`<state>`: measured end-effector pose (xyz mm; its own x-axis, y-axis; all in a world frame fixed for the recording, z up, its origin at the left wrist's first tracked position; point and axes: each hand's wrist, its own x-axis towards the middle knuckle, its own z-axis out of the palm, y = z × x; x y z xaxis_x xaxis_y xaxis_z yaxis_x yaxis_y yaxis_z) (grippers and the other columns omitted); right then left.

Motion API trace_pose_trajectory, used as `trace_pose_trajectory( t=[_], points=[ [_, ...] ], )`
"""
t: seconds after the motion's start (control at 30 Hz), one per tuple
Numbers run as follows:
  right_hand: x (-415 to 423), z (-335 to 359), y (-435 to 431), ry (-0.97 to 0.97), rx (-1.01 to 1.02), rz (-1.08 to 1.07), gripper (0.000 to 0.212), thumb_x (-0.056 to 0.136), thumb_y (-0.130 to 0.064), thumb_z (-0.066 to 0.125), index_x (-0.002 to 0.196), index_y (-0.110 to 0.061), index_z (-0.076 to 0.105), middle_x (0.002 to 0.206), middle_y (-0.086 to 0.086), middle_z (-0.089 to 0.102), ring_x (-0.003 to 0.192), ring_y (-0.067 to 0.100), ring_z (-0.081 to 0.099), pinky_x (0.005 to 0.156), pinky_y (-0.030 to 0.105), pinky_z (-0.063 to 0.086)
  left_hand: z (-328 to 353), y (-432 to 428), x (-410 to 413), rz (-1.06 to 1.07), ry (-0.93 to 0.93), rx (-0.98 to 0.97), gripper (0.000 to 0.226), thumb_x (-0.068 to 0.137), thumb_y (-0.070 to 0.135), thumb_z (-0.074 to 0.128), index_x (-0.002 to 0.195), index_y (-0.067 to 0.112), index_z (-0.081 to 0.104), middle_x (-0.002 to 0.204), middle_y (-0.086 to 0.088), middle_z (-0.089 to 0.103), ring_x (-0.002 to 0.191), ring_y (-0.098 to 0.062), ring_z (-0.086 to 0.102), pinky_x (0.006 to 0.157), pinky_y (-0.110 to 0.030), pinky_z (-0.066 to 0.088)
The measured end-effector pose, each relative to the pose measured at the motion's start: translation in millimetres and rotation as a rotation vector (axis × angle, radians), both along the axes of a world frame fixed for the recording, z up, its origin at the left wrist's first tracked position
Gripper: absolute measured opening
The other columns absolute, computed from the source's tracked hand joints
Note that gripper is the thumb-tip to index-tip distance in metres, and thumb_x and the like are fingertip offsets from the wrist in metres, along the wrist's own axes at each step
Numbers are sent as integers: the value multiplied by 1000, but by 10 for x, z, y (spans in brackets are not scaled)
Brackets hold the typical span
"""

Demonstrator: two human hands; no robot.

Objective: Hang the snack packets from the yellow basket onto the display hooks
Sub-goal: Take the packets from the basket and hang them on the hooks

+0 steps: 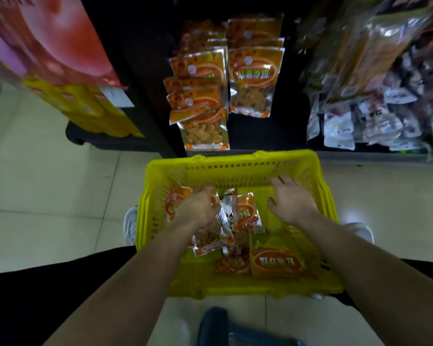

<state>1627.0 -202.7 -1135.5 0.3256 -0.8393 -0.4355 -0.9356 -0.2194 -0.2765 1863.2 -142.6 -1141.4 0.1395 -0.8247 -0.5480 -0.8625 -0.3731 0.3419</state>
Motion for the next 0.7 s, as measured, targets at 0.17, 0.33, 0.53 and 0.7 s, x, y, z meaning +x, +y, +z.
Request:
trace_pose_trajectory(
  t=[0.17, 0.33, 0.53, 0.7],
  points=[
    [177, -610, 88, 58, 228, 18, 60, 89, -38, 63, 143, -21, 42, 142, 11, 45, 129, 35, 44, 102, 43, 44, -526, 72, 157, 45, 8, 123, 62, 90, 47, 64, 146, 35, 41, 144, -10, 52, 125, -34, 55, 100, -44, 49],
    [506, -1129, 51, 8, 346, -54, 49, 89, -38, 64, 133, -19, 53, 128, 13, 60, 117, 36, 56, 93, 41, 49, -958, -59, 302, 86, -47, 178, 80, 86, 49, 69, 152, 24, 31, 158, -9, 31, 140, -39, 34, 111, -53, 37],
    [877, -1532, 42, -152, 393, -175, 39, 89, -30, 63, 122, -9, 56, 112, 19, 68, 107, 39, 63, 98, 48, 48, -1304, -148, 371, 56, -31, 118, 97, 82, 50, 74, 157, 28, 17, 164, -3, 15, 148, -35, 21, 117, -52, 29],
    [860, -1536, 10, -219, 347, -308, 42, 83, -17, 71, 121, -12, 53, 113, 15, 64, 100, 35, 62, 83, 42, 53, -1474, -175, 384, 185, 203, 237, 109, 75, 50, 81, 157, 39, 10, 162, -7, 27, 140, -37, 40, 112, -51, 39]
  ],
)
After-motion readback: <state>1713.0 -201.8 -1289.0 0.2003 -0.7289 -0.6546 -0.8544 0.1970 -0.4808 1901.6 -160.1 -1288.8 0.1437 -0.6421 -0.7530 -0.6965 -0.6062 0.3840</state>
